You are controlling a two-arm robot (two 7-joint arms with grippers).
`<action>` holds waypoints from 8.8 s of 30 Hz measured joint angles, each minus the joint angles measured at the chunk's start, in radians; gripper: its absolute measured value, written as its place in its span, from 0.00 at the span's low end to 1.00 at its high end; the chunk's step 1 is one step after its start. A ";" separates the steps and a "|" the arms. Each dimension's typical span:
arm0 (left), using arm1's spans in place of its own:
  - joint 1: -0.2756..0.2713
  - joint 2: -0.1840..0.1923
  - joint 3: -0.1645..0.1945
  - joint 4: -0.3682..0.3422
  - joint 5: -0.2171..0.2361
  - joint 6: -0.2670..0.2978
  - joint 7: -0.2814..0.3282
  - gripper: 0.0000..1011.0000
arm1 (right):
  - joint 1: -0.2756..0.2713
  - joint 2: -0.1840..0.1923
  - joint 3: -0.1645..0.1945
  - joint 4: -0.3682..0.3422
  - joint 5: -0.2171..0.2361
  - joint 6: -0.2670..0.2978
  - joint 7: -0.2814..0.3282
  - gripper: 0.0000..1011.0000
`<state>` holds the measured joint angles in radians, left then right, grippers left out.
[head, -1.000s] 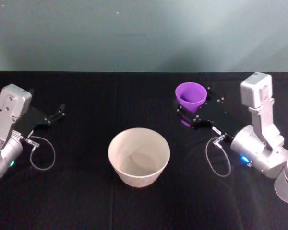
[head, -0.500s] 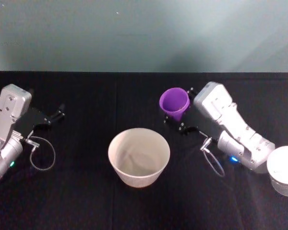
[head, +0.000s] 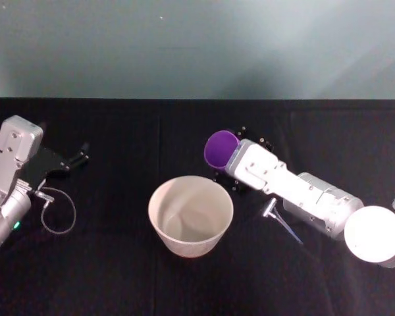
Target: Pick up the cup and pour the mung beans from the cup into the bowl.
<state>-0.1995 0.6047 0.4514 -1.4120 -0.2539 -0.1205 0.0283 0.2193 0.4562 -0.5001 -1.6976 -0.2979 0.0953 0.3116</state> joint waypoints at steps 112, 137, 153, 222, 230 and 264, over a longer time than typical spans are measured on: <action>0.000 0.000 0.000 0.000 0.000 0.000 0.000 0.99 | 0.066 0.048 -0.259 -0.127 -0.835 0.074 0.143 0.73; 0.000 0.000 0.000 0.000 0.000 0.000 0.000 0.99 | 0.071 0.055 -0.272 -0.135 -0.873 0.078 0.147 0.73; 0.000 0.000 0.000 0.000 0.000 0.000 0.000 0.99 | 0.073 0.055 -0.274 -0.139 -0.882 0.079 0.148 0.73; 0.000 0.000 0.000 0.000 0.000 0.000 0.000 0.99 | 0.106 0.075 -0.333 -0.159 -0.999 0.084 0.200 0.73; 0.000 0.000 0.000 0.000 0.000 0.000 0.000 0.99 | 0.118 0.074 -0.359 -0.160 -1.057 0.096 0.222 0.73; 0.000 0.000 0.000 0.000 0.000 0.000 0.000 0.99 | 0.133 0.070 -0.416 -0.174 -1.231 0.123 0.286 0.73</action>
<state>-0.1996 0.6047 0.4514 -1.4120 -0.2539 -0.1205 0.0283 0.3525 0.5265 -0.9164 -1.8715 -1.5290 0.2182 0.5971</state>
